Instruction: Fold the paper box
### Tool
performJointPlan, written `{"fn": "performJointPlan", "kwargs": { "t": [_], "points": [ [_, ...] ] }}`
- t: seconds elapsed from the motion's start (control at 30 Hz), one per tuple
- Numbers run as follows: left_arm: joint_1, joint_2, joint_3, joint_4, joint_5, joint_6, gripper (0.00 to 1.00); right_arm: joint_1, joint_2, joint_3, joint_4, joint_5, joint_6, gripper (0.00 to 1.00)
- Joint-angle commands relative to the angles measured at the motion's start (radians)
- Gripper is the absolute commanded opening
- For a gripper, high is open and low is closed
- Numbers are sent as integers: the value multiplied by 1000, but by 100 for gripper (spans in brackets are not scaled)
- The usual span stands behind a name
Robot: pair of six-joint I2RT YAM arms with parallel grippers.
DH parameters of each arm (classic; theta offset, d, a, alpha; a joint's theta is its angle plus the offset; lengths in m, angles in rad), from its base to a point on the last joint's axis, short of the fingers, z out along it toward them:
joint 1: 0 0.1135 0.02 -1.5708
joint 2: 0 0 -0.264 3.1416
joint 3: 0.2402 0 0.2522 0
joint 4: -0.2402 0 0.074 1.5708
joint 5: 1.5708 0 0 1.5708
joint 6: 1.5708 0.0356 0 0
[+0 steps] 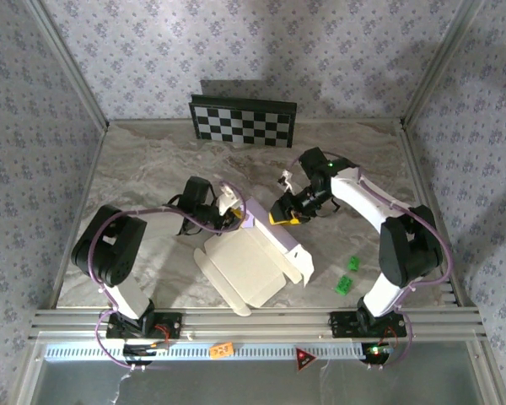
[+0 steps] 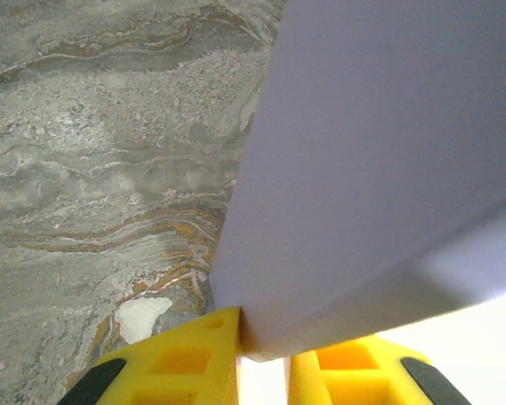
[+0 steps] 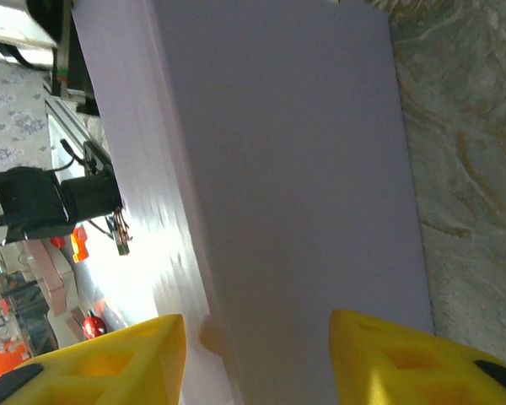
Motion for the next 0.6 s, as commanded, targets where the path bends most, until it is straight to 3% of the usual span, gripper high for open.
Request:
{"fn": "performJointPlan", "kwargs": {
  "t": [0.0,0.17,0.37,0.57],
  "points": [
    [-23,-15,-25,-10,-46,0,18,-6,-17,15,29,-2,26,50],
    [-35,-42,-40,48,-114,-48,15,7,10,-1,36,20,25,46],
    [-48,-62,-46,184,-123,-151,37,21,33,-11,40,32,19,41],
    [-86,-34,-29,286,-167,-229,34,24,38,-16,45,35,19,39]
  ]
}}
